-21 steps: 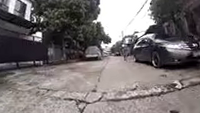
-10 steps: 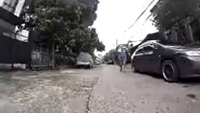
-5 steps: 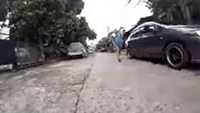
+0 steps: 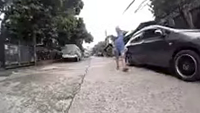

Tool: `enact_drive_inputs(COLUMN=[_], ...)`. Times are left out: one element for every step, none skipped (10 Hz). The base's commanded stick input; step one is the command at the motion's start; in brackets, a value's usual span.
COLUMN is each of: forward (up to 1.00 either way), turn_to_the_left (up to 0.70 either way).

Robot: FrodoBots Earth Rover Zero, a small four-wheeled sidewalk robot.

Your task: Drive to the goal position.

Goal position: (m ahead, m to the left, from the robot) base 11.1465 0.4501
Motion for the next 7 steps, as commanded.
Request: enact_drive_inputs(forward=[1.0, 1.0, 1.0, 1.0, 1.0, 1.0, 1.0], turn_to_the_left=[0.0, 0.0, 0.0, 0.0, 0.0, 0.0, 0.0])
